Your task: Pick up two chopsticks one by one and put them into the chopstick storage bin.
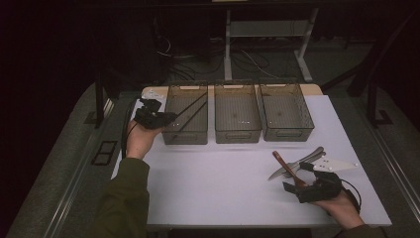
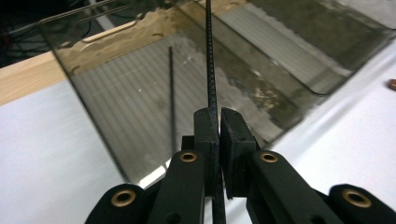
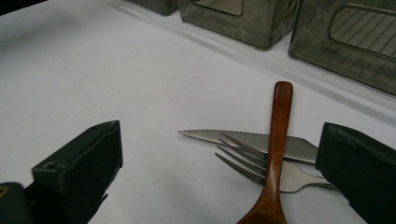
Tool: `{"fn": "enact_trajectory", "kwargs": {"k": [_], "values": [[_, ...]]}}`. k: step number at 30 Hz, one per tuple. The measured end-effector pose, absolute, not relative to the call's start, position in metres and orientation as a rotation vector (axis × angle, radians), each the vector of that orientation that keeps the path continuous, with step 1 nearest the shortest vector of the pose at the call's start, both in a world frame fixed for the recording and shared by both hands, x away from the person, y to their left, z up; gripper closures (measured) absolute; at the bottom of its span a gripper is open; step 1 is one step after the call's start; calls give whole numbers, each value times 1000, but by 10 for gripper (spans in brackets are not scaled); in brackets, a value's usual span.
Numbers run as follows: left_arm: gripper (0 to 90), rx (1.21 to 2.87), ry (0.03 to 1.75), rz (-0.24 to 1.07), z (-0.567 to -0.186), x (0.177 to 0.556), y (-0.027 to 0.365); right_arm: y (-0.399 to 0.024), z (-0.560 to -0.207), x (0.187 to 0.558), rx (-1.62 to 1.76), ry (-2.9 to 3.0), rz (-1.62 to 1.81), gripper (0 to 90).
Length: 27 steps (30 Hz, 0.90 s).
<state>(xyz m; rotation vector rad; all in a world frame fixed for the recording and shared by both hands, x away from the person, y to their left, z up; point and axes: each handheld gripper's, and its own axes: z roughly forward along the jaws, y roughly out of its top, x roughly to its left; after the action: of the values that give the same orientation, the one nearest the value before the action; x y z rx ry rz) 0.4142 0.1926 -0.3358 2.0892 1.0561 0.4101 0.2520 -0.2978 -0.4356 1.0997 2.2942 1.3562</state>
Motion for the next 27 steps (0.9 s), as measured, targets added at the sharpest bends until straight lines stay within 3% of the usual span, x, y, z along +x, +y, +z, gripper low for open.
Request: {"fn": "enact_trajectory", "kwargs": {"k": [27], "values": [[856,2213,1240,425,-359,469,164,-301,-432,250,1117,2267,1410,9]]}}
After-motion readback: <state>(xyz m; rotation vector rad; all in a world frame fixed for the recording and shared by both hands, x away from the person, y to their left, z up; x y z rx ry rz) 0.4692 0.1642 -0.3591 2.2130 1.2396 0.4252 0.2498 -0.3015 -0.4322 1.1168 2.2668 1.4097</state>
